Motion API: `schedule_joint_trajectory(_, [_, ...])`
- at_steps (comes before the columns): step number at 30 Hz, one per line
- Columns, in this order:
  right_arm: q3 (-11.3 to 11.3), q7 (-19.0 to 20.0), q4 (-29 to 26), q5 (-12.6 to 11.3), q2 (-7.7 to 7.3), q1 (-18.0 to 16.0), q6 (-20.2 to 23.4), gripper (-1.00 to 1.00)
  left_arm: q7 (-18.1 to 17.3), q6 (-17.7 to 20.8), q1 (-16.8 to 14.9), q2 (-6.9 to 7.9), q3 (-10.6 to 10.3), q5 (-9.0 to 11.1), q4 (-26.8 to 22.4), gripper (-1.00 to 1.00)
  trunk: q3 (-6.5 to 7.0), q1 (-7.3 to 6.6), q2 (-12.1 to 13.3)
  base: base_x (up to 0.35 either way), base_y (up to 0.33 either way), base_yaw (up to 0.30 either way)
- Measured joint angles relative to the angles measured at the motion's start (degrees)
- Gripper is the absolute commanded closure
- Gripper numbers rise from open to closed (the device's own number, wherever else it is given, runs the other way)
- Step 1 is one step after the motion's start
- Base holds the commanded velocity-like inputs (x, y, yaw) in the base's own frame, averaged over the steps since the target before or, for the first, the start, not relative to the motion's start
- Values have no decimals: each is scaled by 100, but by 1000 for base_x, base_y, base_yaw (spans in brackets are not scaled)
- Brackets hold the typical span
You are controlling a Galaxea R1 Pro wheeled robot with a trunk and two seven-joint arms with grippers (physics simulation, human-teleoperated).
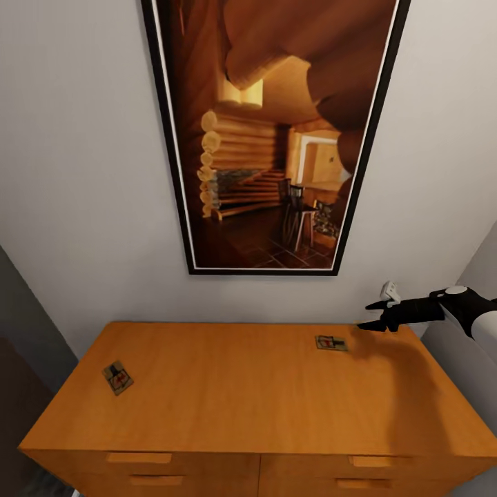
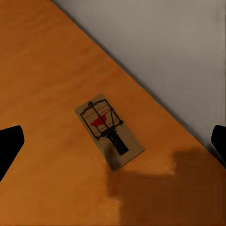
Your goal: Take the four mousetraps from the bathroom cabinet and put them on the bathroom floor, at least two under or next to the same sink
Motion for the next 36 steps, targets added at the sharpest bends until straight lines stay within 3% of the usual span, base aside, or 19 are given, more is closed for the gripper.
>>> schedule_joint_trajectory(12, [6, 73, 0, 2, 29, 0, -9, -100, 3, 0, 0, 0, 0, -4, 0, -100, -3, 3, 1, 53, 0, 0])
schedule_joint_trajectory(36, [21, 1419, 1, 4, 53, 0, -303, -100, -3, -7, 0, 0, 0, -7, -4, -100, -3, 3, 0, 1, 0, 0])
